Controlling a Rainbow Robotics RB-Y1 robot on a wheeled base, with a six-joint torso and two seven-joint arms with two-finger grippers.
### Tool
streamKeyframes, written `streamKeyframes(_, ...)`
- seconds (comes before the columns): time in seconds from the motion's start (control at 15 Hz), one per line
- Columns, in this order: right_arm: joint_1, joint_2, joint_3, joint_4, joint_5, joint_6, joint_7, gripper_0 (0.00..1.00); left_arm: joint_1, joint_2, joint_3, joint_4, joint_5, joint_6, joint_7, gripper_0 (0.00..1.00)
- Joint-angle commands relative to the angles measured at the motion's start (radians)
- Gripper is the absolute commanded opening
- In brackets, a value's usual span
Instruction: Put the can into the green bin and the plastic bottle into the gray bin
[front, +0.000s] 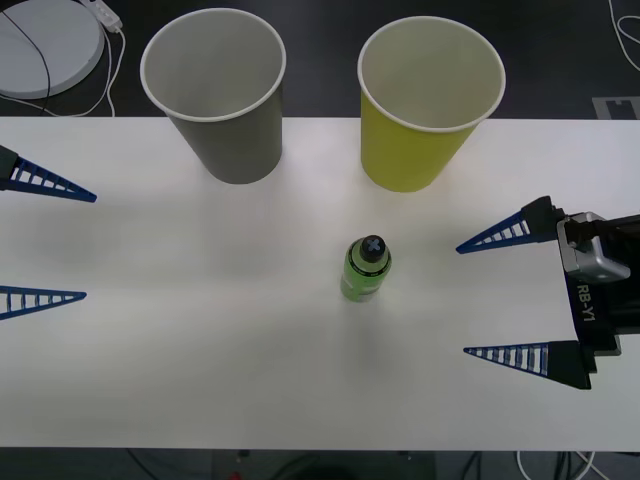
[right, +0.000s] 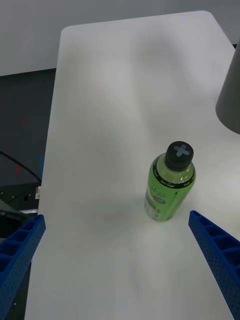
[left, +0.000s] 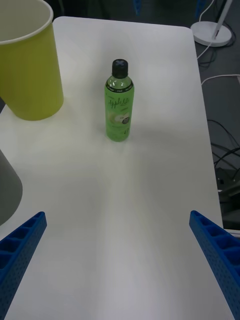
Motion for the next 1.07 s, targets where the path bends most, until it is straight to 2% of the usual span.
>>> streamKeyframes(0.07,0.049,-0.069,0.003,-0.007,-0.066,0.103,0.011,1.0,0.0,0.0,0.0,0.0,0.0,0.0,0.0,1.0)
streamKeyframes(0.4,0.171,-0.198,0.009,-0.062,-0.102,0.333,0.057,1.0,0.0,0.0,0.0,0.0,0.0,0.0,0.0,1.0)
streamKeyframes(0.87,0.238,-0.285,0.023,-0.059,-0.12,0.454,0.167,1.0,0.0,0.0,0.0,0.0,0.0,0.0,0.0,1.0)
streamKeyframes(1.07,0.29,-0.345,0.075,-0.01,-0.201,0.556,0.275,1.0,0.0,0.0,0.0,0.0,0.0,0.0,0.0,1.0)
